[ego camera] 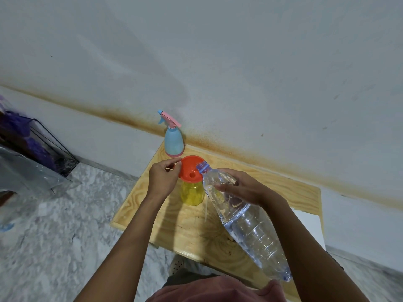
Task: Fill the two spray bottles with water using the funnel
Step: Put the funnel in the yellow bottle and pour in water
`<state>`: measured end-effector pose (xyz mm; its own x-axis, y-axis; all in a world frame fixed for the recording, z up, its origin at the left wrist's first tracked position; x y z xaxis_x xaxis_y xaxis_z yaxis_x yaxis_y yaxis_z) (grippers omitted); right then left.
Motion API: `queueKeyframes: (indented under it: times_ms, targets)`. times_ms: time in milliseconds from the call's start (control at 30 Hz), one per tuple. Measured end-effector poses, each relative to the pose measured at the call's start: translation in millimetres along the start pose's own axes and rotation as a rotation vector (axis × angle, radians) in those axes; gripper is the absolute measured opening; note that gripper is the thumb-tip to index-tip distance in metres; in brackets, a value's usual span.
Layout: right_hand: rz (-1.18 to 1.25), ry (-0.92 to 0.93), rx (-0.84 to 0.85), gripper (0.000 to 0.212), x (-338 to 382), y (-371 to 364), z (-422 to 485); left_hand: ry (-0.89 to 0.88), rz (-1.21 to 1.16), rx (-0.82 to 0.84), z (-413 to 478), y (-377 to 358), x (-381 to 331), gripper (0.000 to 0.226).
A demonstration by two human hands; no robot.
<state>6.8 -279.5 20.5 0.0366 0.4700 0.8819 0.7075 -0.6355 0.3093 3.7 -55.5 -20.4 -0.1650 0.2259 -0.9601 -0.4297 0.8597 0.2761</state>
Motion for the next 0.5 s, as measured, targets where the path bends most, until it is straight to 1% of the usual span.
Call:
queueKeyframes:
  times_ms: [100, 367, 500]
  targets:
    - [-0.020, -0.003, -0.002, 0.045, 0.5, 0.6, -0.9, 0.000, -0.001, 0.003, -1.0, -0.1, -0.9, 0.020]
    - [-0.036, -0.001, 0.004, 0.035, 3.1, 0.5, -1.2, 0.006, 0.000, 0.001, -0.8, 0.9, -0.4, 0.020]
    - [-0.041, -0.005, 0.001, 0.037, 1.8, 0.2, -0.5, 0.010, -0.003, 0.005, -2.0, 1.3, -1.0, 0.020]
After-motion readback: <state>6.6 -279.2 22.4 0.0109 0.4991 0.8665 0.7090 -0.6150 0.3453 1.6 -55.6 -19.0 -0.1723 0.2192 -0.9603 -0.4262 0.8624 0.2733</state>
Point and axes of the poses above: each hand's wrist, its own z-axis towards the middle knuckle, its own y-axis out of the back of the hand, x = y × z, the point moved 10 cm from there along z, towards the middle knuckle, and after that the axes turned 2 degrees about -y, right-handed, at the moved point
